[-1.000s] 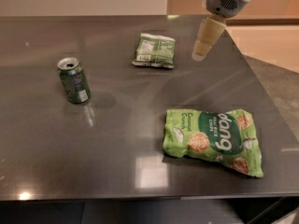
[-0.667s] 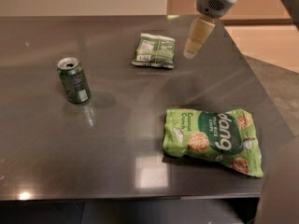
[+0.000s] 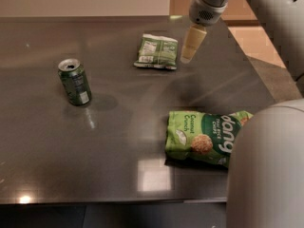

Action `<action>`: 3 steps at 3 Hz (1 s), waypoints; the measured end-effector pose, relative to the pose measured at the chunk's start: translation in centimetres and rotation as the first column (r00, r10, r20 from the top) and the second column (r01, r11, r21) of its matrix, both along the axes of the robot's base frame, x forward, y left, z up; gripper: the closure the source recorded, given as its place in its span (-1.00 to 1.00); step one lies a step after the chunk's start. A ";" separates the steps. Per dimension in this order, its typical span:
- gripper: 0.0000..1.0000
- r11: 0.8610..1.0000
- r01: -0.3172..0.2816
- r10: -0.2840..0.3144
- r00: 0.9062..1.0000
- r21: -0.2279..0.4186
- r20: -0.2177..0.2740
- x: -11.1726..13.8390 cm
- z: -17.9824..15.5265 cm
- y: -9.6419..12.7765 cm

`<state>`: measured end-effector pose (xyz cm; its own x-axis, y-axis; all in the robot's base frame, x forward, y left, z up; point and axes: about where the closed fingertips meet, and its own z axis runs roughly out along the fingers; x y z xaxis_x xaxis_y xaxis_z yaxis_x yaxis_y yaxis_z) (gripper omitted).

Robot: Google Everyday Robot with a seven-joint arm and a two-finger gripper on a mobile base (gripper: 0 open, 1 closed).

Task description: Move green jalapeno chip bag near green rice chip bag

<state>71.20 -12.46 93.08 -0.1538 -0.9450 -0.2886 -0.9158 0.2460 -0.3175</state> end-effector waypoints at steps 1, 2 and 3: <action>-1.00 1.000 -0.002 0.002 1.000 -0.001 -0.008 1.1 -1.9 0.6; -1.00 0.999 0.006 -0.005 1.000 0.034 -0.012 1.9 -3.6 1.7; -1.00 0.995 0.028 -0.027 0.999 0.094 -0.020 2.7 -4.6 3.3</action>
Offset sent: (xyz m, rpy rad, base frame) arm 0.0251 0.0287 -0.0502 0.0811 0.0046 -0.0206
